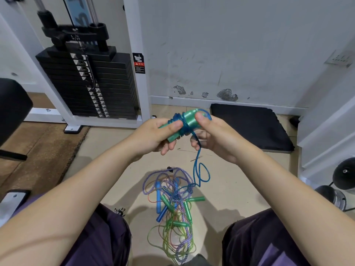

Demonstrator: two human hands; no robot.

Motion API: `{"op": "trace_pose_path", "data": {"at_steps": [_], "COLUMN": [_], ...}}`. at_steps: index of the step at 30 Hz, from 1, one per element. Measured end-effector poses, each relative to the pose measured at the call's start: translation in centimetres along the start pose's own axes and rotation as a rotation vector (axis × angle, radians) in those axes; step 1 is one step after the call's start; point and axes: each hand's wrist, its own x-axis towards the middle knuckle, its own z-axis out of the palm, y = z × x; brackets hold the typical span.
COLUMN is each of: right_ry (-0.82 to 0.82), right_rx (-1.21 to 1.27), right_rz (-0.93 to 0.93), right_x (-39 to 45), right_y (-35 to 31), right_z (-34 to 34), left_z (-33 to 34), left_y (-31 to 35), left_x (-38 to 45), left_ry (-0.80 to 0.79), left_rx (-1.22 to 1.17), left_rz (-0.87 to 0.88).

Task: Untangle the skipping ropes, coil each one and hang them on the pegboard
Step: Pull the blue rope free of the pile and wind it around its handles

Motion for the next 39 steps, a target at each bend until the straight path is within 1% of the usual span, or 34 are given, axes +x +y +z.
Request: {"op": "trace_pose_path", "data": {"at_steps": [2, 4, 7, 9, 11, 12, 14, 16, 18, 20, 23, 26, 30, 32, 34, 36, 38, 39], "right_ry": [-0.010, 0.019, 0.093, 0.111, 0.115, 0.114, 0.118, 0.145, 0.194, 0.229, 0.218, 0.193, 0.185, 0.158, 0.142, 0.164, 0.170, 0.146], "right_rx": [-0.013, -0.099, -0.300, -0.438, -0.522, -0.572, -0.681, -0.747, -0.770, -0.791, -0.810, -0.782, -0.783, -0.775, -0.745, -0.707, -0.664, -0.644], "right_rz": [-0.004, -0.008, 0.014, 0.016, -0.025, -0.066, -0.163, -0.249, -0.305, -0.331, -0.324, -0.292, -0.211, -0.194, -0.198, -0.206, -0.214, -0.217], "right_x": [0.1, 0.1, 0.1, 0.1, 0.0, -0.1, -0.3, -0.4, -0.4, -0.3, -0.1, 0.1, 0.2, 0.2, 0.1, 0.1, 0.1, 0.1], "right_y": [0.2, 0.5, 0.9, 1.1, 0.9, 0.7, 0.3, -0.3, -0.8, -1.0, -0.6, -0.1, -0.1, 0.0, 0.1, 0.1, -0.1, -0.2], "right_z": [0.1, 0.3, 0.8, 1.0, 1.4, 1.6, 1.6, 1.3, 0.8, 0.3, 0.2, 0.0, -0.6, -0.6, -0.2, 0.1, 0.1, 0.0], "left_z": [-0.1, -0.2, -0.5, -0.8, -1.0, -1.0, -1.0, -1.1, -1.3, -1.3, -1.3, -1.0, -0.3, 0.1, 0.5, 0.6, 0.3, 0.1], "left_y": [0.0, -0.2, -0.4, -0.4, -0.6, -0.8, -1.0, -0.8, -0.4, 0.0, 0.3, 0.3, 0.2, 0.1, -0.1, -0.2, -0.2, -0.2], "left_x": [0.2, 0.4, 0.6, 0.7, 0.7, 0.8, 0.7, 0.5, 0.1, -0.2, -0.4, -0.3, -0.3, -0.4, -0.5, -0.4, -0.2, -0.1], "left_ry": [0.091, 0.163, 0.262, 0.315, 0.333, 0.329, 0.270, 0.122, -0.065, -0.217, -0.321, -0.356, -0.357, -0.327, -0.262, -0.214, -0.211, -0.219], "left_rx": [-0.051, -0.050, -0.094, -0.109, -0.037, 0.038, 0.236, 0.335, 0.322, 0.295, 0.336, 0.399, 0.464, 0.458, 0.482, 0.481, 0.465, 0.450], "left_rz": [0.008, 0.015, 0.028, 0.013, -0.036, -0.069, -0.113, -0.127, -0.137, -0.154, -0.180, -0.180, -0.148, -0.141, -0.129, -0.115, -0.106, -0.101]}}
